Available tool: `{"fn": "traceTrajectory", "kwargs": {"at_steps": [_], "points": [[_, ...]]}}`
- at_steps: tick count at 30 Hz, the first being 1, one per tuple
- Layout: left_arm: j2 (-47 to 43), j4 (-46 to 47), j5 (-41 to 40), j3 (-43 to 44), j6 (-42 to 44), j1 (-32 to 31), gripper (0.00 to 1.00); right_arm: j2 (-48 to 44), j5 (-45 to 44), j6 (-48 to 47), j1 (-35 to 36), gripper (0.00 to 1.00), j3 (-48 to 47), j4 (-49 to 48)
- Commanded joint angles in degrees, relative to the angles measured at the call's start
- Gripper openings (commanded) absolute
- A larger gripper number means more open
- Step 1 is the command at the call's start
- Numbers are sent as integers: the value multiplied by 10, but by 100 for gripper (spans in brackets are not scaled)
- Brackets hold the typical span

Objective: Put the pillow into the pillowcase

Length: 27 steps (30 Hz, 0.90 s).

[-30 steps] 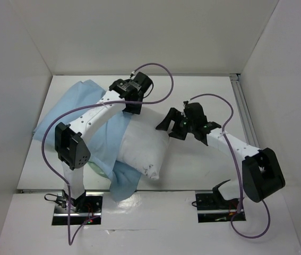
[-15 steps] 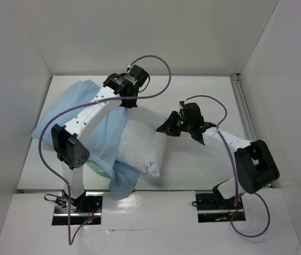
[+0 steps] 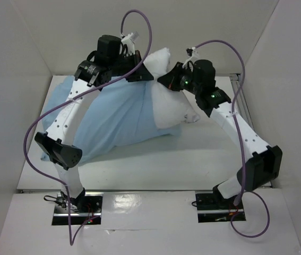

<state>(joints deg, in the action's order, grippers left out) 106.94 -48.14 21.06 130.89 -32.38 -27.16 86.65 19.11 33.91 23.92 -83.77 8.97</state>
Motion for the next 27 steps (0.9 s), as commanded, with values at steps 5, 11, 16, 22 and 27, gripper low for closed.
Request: {"fn": "traceTrajectory", "kwargs": {"at_steps": [5, 11, 16, 22, 27], "points": [[-42, 284, 257, -135, -133, -45, 0, -26, 50, 77, 72, 0, 262, -119], [0, 318, 265, -143, -153, -84, 0, 62, 102, 158, 140, 0, 353, -283], [19, 312, 279, -119, -159, -89, 0, 44, 40, 153, 145, 0, 341, -260], [0, 273, 244, -124, -133, -77, 0, -20, -30, 173, 117, 0, 364, -260], [15, 192, 206, -104, -89, -48, 0, -103, -118, 191, 98, 0, 403, -279]]}}
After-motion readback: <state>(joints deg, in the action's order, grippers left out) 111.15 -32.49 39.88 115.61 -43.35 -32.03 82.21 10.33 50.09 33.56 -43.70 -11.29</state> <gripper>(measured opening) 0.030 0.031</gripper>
